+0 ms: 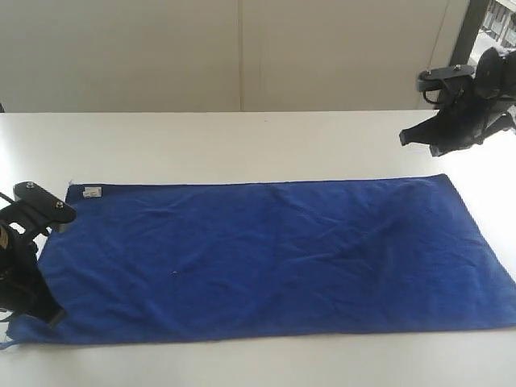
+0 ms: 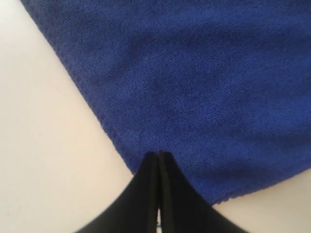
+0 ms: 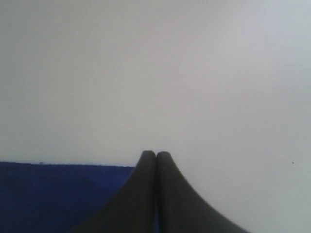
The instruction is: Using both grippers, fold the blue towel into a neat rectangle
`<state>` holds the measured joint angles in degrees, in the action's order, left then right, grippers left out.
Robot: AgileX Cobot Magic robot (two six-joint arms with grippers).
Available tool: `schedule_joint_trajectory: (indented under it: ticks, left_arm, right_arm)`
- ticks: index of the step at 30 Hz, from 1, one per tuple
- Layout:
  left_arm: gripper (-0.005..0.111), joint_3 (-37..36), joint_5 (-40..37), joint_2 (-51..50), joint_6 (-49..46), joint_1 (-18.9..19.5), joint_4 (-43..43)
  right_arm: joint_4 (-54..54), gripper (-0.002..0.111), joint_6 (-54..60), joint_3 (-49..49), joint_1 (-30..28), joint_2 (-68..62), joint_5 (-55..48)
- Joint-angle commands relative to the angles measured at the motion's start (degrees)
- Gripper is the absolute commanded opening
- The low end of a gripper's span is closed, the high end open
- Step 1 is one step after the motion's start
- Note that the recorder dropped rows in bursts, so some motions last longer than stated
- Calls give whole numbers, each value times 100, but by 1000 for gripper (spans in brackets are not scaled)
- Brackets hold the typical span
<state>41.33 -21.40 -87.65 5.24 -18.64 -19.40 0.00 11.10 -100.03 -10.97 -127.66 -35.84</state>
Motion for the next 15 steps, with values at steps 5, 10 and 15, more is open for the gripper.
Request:
schedule_joint_trajectory:
  ticks: [5,10,15]
  left_arm:
    - [0,-68,129,32,-112,20,267]
    - [0,178,149,542,-217,20,417]
    - [0,196,204,1646,-217,20,441]
  right_arm:
    - [254,0,50,108,-44,640,-1384]
    - [421,0,126,1158,-44,1293,-1215]
    - [410,0,52,2322,-44,2309,-643]
